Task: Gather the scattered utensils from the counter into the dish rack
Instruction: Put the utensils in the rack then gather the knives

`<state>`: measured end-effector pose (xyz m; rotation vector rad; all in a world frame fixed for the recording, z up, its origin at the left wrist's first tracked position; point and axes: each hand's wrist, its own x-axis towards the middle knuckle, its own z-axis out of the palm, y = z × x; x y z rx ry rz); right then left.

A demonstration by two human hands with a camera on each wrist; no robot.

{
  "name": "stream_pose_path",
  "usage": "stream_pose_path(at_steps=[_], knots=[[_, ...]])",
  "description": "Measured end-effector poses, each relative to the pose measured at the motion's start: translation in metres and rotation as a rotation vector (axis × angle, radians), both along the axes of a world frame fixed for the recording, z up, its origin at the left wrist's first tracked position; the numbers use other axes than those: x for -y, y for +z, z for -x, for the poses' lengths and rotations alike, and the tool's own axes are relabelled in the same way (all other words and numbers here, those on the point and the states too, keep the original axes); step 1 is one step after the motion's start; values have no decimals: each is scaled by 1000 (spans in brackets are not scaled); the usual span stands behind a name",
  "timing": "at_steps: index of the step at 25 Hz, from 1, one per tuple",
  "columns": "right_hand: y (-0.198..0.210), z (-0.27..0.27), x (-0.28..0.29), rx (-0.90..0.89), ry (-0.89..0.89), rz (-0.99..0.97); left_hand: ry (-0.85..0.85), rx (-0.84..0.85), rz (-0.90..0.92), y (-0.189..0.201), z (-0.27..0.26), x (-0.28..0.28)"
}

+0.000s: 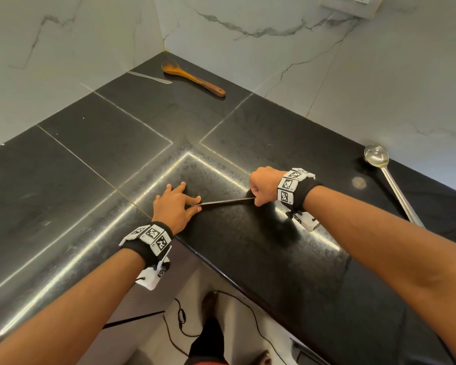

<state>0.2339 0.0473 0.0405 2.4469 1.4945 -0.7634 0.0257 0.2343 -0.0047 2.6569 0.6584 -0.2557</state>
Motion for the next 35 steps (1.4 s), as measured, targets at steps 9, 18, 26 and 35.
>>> stream_pose_path(at_steps=[9, 18, 26, 35], knots=[[-3, 22, 3, -121, 12, -282, 47, 218, 256, 11, -2, -5], [-22, 5, -40, -125, -509, -446, 71, 173, 115, 57, -53, -99], [-42, -14, -69, 57, -579, -428, 13, -73, -199, 67, -191, -267], [-39, -21, -74, -19, -553, -311, -86, -208, -160, 41, -347, -311]])
